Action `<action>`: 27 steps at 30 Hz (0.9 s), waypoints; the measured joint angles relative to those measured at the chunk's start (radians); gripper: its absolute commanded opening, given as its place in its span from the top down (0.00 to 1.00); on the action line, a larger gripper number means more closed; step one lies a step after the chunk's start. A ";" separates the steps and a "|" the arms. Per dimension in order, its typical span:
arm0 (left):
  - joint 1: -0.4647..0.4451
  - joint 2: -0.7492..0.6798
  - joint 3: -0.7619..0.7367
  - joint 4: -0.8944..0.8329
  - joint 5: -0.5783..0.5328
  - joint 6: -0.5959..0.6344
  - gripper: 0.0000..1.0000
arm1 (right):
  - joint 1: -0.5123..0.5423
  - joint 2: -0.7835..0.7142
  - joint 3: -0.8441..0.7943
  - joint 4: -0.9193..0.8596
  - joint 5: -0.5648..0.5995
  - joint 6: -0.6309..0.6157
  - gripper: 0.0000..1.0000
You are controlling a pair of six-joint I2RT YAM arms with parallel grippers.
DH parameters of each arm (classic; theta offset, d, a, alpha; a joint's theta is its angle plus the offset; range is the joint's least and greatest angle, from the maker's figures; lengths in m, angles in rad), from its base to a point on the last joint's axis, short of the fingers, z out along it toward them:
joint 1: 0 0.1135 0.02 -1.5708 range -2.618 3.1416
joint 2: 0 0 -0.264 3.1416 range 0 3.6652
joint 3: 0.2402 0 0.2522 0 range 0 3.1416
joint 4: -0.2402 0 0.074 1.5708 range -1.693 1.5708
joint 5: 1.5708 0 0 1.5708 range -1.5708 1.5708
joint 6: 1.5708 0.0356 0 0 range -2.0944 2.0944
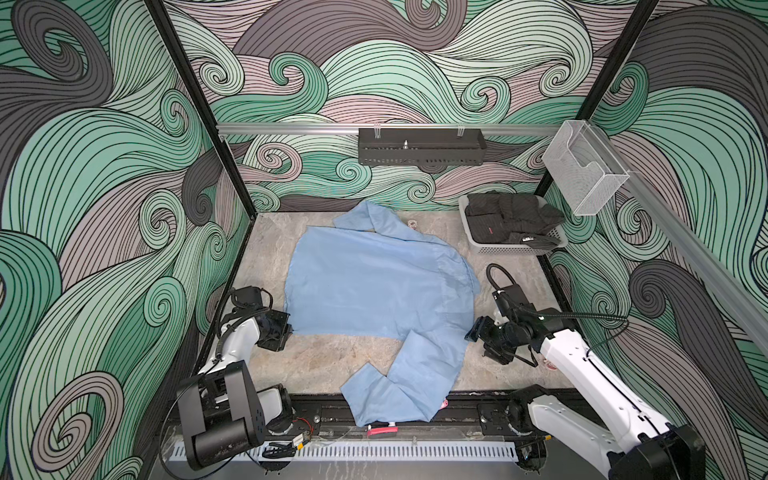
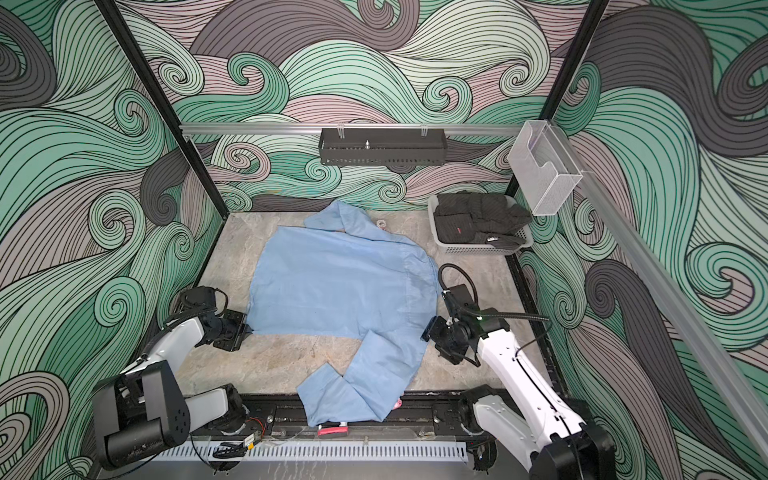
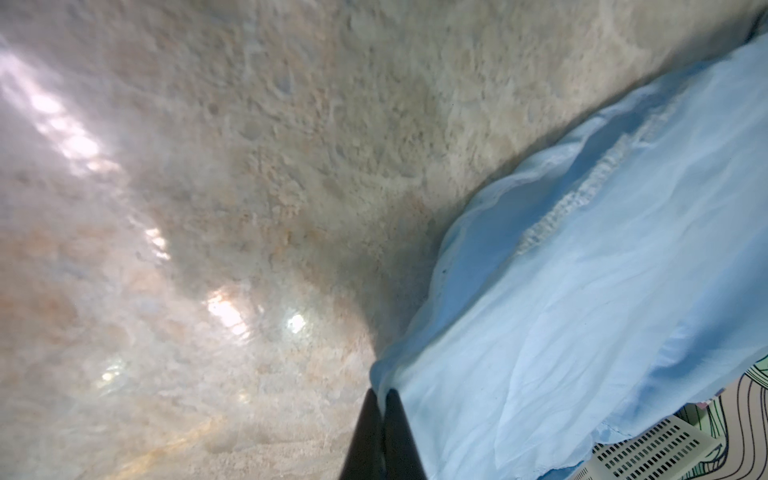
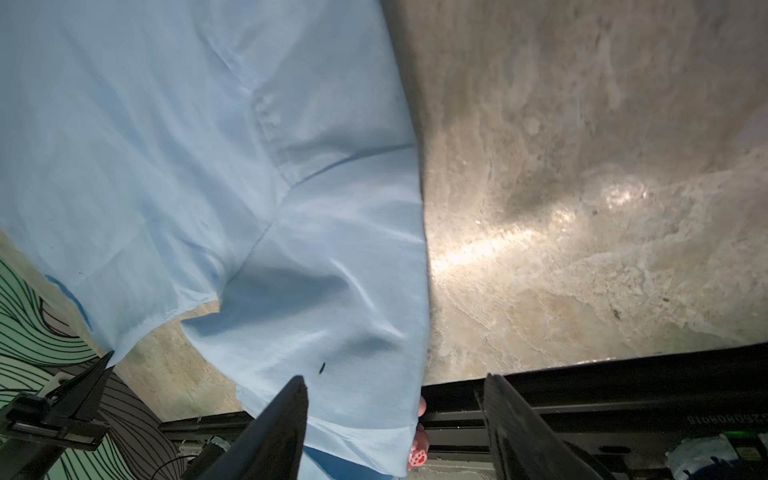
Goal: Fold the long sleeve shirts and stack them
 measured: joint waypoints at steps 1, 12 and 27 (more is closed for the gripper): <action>0.000 0.000 -0.005 -0.001 0.003 0.002 1.00 | 0.005 -0.005 -0.021 0.005 -0.011 0.015 0.34; 0.002 0.008 -0.029 -0.014 0.013 0.027 1.00 | 0.091 0.063 -0.147 0.122 -0.103 0.148 0.37; 0.017 0.009 -0.028 -0.017 0.032 0.045 1.00 | 0.191 0.156 -0.215 0.317 -0.118 0.269 0.78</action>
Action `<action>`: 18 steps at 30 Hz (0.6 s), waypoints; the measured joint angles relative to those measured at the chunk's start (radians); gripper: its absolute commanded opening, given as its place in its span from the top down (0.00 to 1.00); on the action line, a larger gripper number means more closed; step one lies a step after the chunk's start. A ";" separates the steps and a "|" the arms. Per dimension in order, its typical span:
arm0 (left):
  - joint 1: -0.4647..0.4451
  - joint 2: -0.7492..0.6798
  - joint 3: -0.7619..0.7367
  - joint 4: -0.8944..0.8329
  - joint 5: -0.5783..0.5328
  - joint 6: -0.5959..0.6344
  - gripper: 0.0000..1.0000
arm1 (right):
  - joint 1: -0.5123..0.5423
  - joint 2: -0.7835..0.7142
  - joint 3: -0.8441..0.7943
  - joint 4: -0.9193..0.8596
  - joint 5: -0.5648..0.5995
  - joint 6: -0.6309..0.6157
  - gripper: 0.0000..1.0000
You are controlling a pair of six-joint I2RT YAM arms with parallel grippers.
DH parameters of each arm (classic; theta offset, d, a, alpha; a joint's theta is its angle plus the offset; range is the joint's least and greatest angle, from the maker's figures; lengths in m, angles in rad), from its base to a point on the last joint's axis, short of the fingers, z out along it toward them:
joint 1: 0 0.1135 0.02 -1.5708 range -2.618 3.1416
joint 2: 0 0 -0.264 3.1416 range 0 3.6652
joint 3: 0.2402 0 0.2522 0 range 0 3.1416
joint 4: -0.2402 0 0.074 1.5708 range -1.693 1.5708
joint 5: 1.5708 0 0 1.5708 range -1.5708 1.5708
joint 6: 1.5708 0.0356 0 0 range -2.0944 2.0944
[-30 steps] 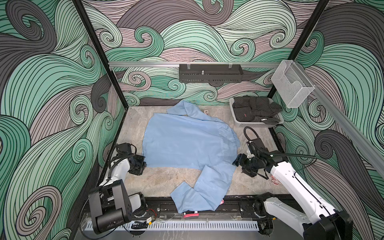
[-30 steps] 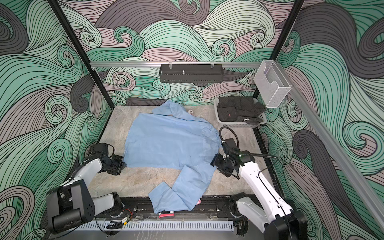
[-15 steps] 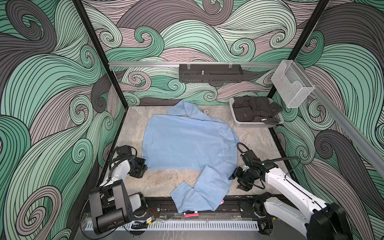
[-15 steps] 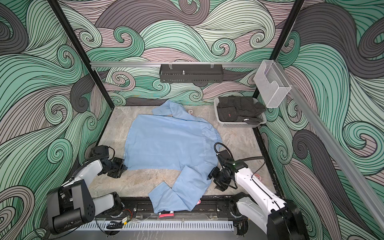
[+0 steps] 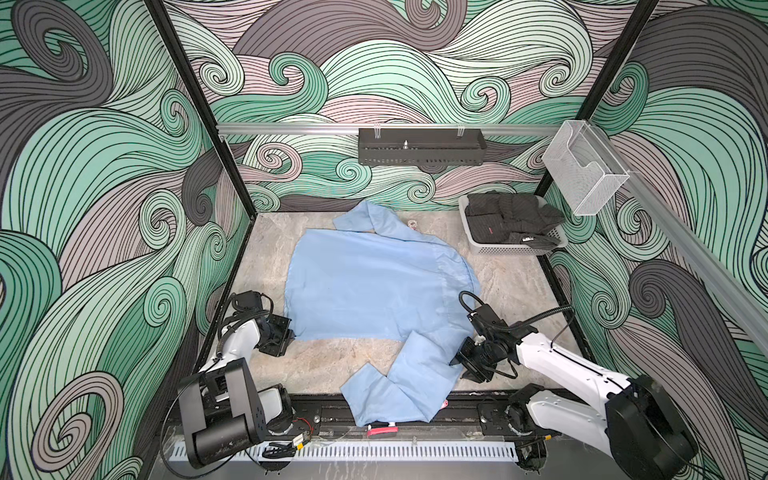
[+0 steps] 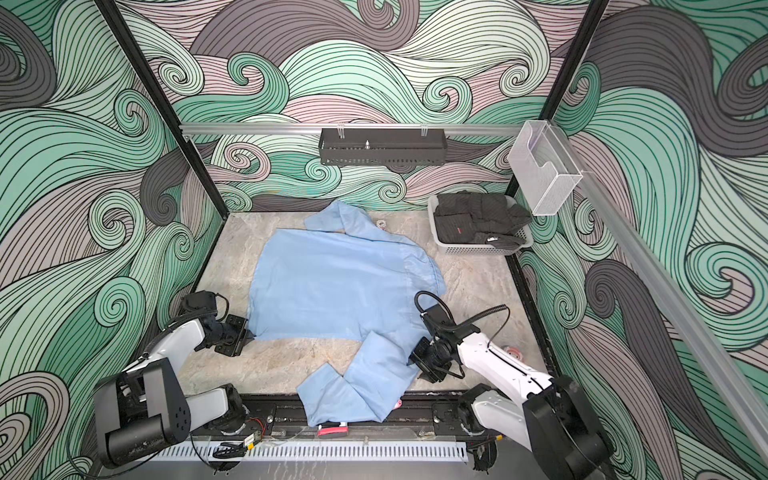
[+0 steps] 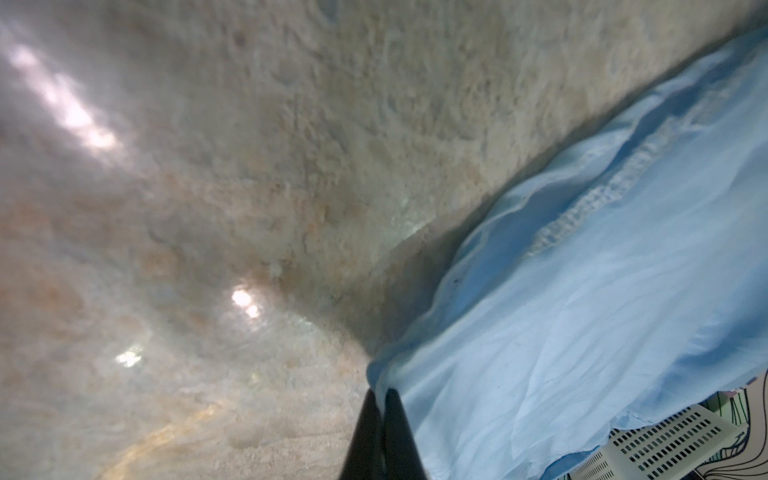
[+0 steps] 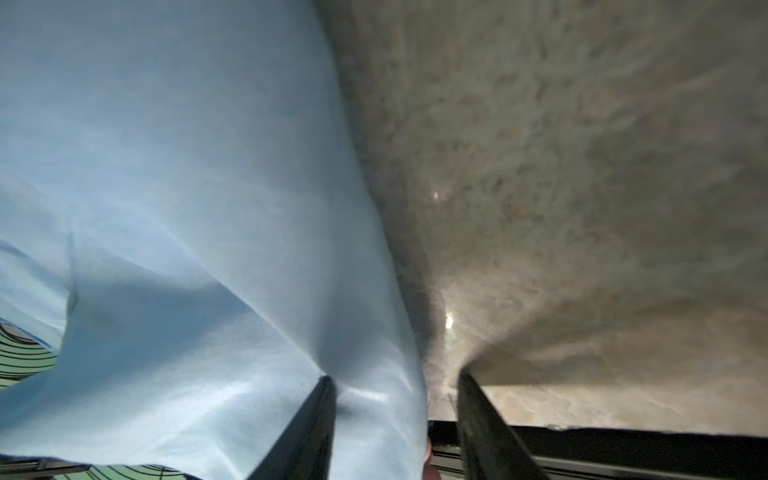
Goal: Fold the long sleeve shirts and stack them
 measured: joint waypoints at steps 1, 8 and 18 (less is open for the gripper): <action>0.003 0.000 0.001 -0.001 0.002 0.001 1.00 | 0.004 -0.006 0.000 0.006 0.000 0.008 0.88; 0.013 0.000 0.021 -0.026 0.006 0.023 1.00 | 0.005 -0.136 0.063 -0.031 0.035 0.015 1.00; 0.016 -0.056 0.083 -0.100 0.016 0.087 1.00 | 0.005 -0.208 0.233 -0.138 0.059 -0.013 1.00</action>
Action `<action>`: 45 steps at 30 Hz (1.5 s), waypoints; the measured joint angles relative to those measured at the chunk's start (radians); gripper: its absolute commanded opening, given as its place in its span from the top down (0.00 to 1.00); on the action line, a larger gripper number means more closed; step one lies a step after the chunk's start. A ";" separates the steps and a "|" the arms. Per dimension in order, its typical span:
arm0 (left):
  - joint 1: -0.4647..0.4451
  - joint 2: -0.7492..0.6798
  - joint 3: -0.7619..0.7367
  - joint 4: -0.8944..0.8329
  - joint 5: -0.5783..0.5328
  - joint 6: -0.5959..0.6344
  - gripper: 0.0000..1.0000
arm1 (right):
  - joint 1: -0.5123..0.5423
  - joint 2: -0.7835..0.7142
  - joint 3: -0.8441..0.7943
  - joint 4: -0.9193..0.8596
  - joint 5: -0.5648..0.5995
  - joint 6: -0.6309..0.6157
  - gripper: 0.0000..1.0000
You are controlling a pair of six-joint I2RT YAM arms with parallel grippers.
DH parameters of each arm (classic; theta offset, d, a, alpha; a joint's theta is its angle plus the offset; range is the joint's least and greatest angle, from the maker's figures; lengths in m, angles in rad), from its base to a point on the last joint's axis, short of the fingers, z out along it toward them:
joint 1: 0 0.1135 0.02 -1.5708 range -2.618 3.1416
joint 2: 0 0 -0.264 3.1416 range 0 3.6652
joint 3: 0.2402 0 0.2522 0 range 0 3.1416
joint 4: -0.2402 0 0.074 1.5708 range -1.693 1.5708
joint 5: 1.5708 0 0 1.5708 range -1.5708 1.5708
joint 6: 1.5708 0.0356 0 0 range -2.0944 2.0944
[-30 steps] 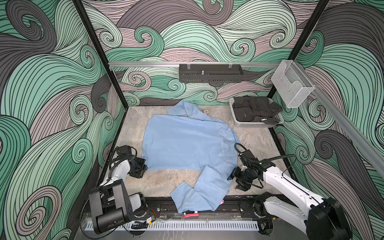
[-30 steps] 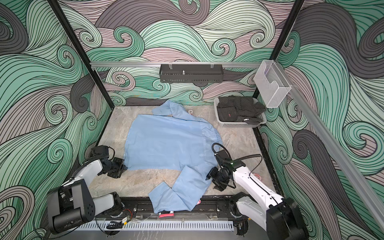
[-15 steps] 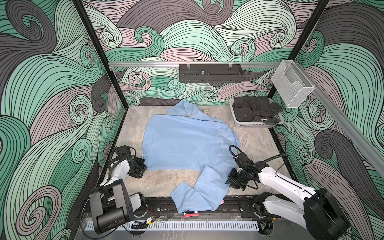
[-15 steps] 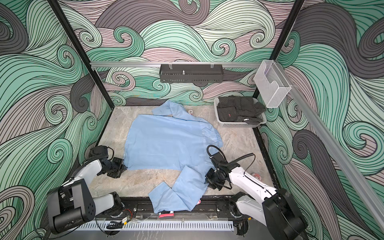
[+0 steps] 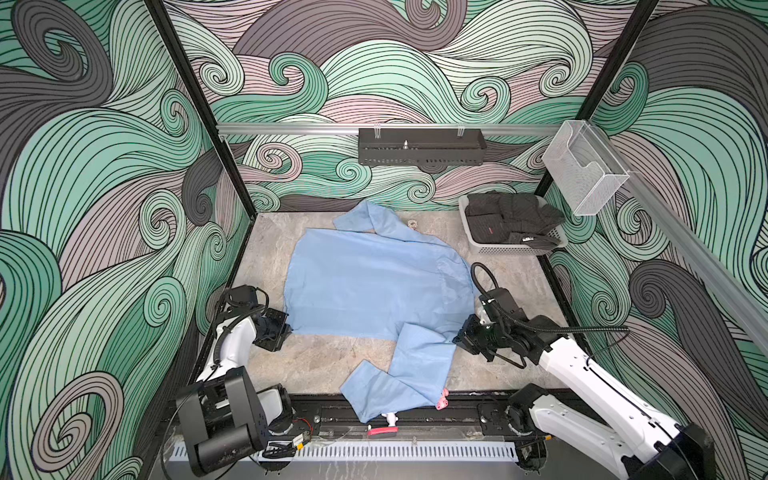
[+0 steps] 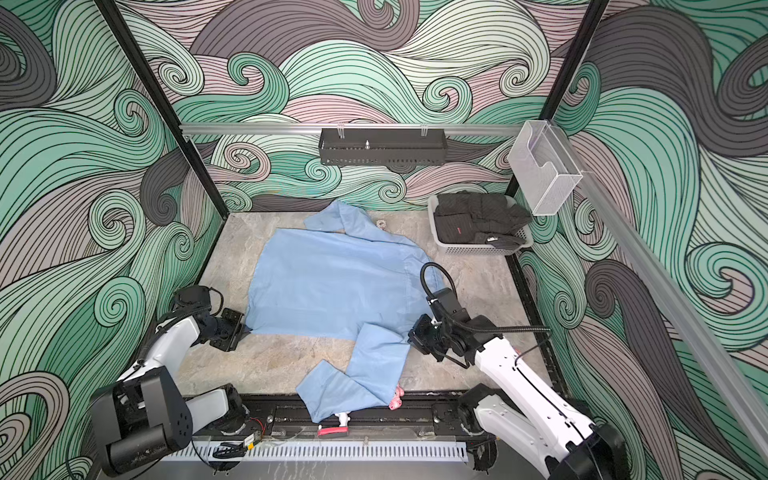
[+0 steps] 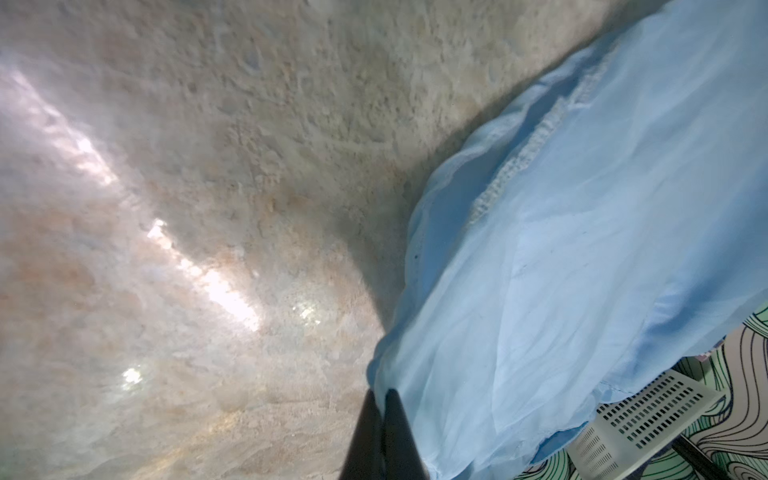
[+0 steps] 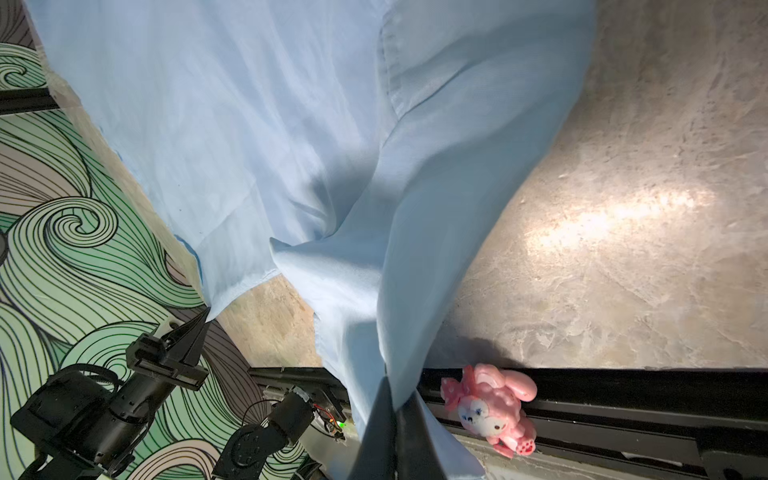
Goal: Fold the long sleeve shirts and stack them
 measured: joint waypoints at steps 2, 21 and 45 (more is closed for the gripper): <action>0.000 -0.019 0.009 -0.025 0.000 0.016 1.00 | 0.000 -0.012 0.016 -0.024 0.000 -0.002 1.00; 0.001 0.065 0.225 -0.094 0.074 0.058 1.00 | -0.140 0.144 0.327 -0.077 -0.034 -0.068 1.00; -0.102 0.575 0.573 0.015 -0.001 0.020 1.00 | -0.320 0.685 0.533 0.130 -0.138 -0.179 1.00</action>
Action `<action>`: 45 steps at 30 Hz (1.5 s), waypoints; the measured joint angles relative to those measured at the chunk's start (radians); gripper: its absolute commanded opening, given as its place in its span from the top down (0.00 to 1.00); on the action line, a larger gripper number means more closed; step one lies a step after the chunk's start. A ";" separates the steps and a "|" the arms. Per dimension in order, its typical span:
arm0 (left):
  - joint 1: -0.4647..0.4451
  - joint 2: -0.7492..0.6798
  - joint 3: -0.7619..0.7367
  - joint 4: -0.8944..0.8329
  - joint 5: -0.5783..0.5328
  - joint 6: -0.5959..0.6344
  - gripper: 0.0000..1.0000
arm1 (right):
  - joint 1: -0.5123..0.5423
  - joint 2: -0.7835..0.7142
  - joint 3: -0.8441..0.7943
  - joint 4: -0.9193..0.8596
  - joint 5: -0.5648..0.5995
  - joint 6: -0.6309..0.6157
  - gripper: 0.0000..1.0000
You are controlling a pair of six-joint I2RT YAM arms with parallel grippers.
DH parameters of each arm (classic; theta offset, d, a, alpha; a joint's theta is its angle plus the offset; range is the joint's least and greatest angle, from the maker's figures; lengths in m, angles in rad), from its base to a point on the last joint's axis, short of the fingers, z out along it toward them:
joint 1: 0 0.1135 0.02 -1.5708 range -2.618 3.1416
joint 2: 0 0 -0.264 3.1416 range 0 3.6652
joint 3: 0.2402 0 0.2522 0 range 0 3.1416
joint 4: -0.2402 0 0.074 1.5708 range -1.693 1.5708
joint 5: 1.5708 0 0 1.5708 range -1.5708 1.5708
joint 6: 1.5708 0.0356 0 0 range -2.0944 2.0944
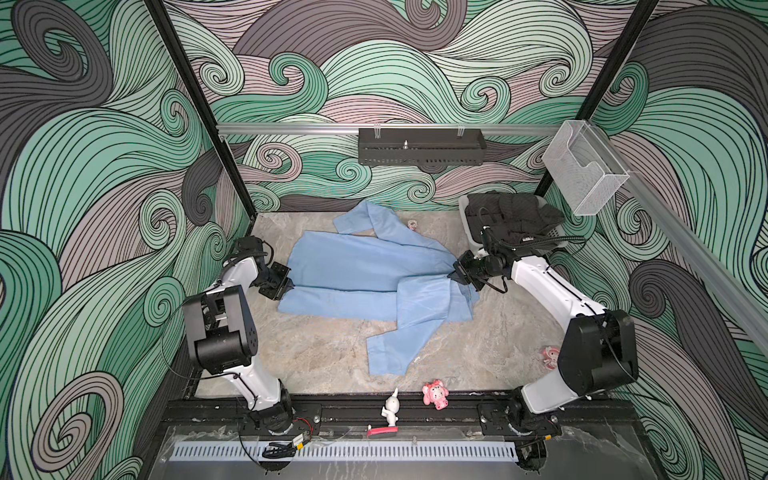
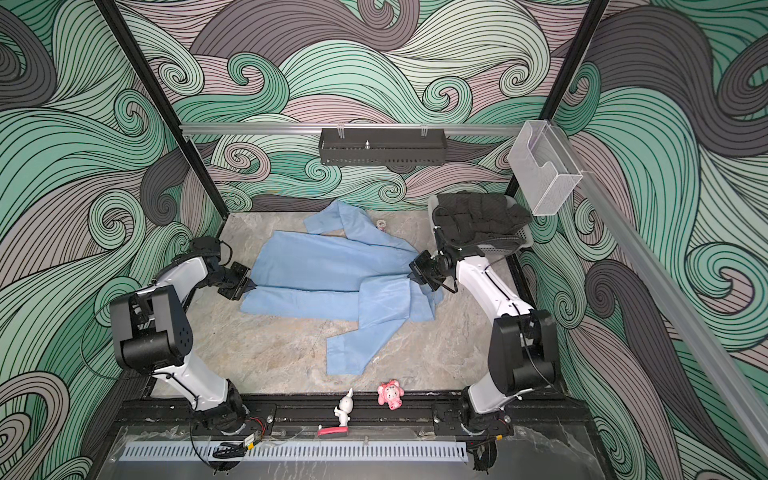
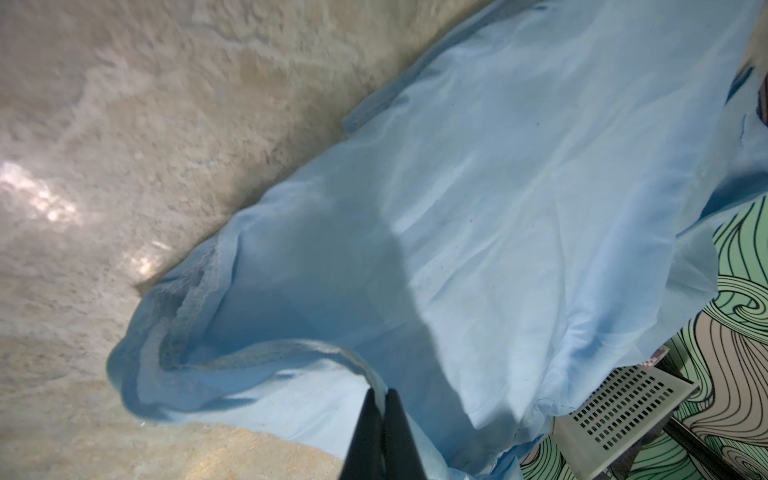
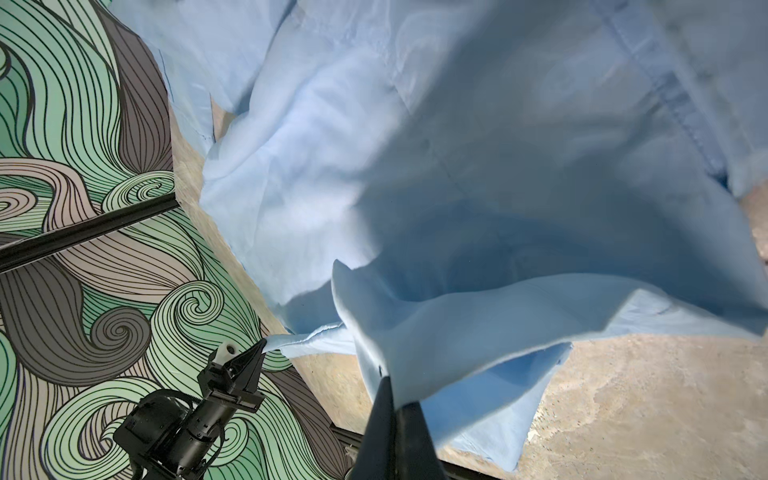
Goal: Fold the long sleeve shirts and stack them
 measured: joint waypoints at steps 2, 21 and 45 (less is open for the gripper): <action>0.000 0.009 0.021 0.000 -0.012 0.000 1.00 | -0.004 0.027 0.021 0.006 0.000 -0.007 1.00; -0.011 0.224 0.143 -0.008 -0.040 -0.019 0.96 | -0.006 0.314 0.180 0.027 0.045 -0.122 1.00; -0.385 -0.301 -0.052 -0.172 -0.104 0.183 0.48 | 0.030 -0.066 -0.071 -0.138 0.229 -0.403 0.58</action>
